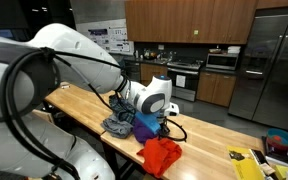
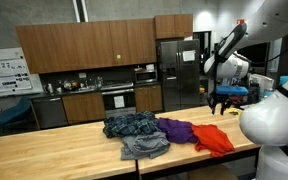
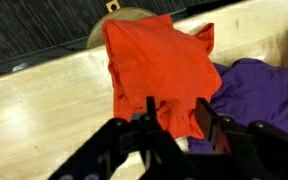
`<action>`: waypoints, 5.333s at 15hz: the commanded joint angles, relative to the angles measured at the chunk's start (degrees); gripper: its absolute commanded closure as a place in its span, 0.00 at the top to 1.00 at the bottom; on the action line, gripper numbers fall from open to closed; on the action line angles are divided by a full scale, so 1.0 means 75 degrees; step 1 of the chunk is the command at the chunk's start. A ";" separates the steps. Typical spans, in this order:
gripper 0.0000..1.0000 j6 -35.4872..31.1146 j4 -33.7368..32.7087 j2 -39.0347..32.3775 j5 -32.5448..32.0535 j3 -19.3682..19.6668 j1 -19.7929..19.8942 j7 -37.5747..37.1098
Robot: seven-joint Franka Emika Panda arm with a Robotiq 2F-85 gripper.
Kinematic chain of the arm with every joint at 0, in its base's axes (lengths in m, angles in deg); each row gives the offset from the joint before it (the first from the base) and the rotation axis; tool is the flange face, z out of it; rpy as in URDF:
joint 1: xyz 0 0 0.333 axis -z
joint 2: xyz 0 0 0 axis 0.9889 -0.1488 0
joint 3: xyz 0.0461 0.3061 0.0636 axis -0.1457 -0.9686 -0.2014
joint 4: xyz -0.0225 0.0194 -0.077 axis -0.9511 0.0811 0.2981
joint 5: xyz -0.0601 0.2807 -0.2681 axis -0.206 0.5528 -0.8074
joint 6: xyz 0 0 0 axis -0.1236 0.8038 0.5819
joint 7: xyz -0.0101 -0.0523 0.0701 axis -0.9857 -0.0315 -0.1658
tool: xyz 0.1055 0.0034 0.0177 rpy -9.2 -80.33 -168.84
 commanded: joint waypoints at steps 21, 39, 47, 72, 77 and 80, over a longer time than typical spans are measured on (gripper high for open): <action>1.00 0.1615 -0.4794 -0.5230 0.1110 0.0057 -0.0339 0.1491; 1.00 -0.1122 -0.3921 -0.5422 0.1085 0.0048 -0.0592 -0.1129; 1.00 -0.1123 -0.3887 -0.5377 0.1085 0.0048 -0.0592 -0.1129; 1.00 -0.4890 -0.2148 -0.6233 -0.1612 0.0940 -0.0503 0.0109; 1.00 -0.5939 -0.1694 -0.6280 -0.1231 -0.0059 0.0740 0.1728; 1.00 -0.6226 -0.1658 -0.6427 -0.1219 -0.0967 0.1607 0.2341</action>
